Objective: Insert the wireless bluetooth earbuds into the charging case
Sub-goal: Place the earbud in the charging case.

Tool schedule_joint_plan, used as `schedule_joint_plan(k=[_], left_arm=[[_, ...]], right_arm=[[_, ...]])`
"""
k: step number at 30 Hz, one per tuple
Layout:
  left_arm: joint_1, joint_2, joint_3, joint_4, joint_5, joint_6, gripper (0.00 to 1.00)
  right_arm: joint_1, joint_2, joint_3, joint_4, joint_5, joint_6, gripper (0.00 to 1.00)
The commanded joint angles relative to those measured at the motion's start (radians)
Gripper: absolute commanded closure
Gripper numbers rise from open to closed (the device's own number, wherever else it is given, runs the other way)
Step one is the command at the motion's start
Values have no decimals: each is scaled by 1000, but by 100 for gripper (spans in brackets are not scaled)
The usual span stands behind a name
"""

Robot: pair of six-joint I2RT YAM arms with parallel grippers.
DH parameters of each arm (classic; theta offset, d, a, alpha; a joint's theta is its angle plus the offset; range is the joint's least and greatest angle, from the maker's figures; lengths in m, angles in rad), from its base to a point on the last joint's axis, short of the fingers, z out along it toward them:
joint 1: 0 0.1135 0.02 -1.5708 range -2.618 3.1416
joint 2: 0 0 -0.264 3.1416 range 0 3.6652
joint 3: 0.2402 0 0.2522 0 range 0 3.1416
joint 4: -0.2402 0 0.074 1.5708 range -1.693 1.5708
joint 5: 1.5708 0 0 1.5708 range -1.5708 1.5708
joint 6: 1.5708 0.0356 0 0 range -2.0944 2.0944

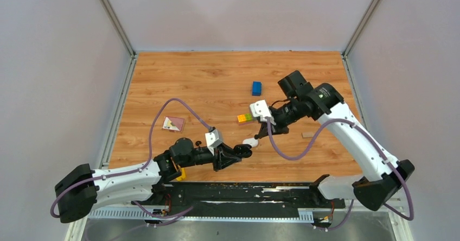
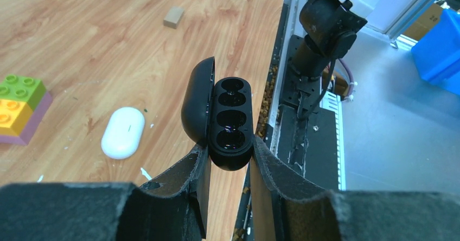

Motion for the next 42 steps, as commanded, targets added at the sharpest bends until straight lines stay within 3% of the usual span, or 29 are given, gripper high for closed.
schedule_joint_plan(k=[1, 8, 22, 31, 42], left_arm=[[-4, -15, -32, 169, 13, 64, 100], [-8, -90, -33, 71, 1, 163, 100], [-16, -140, -74, 111, -49, 172, 100], [-18, -162, -70, 98, -68, 174, 100], [-20, -175, -64, 92, -64, 177, 100]], right_arm=[[109, -67, 72, 17, -21, 113, 100], [189, -92, 19, 28, 71, 175, 100], [249, 19, 68, 153, 75, 376, 100], [351, 72, 83, 172, 185, 353, 100], [381, 89, 83, 188, 219, 357, 100]])
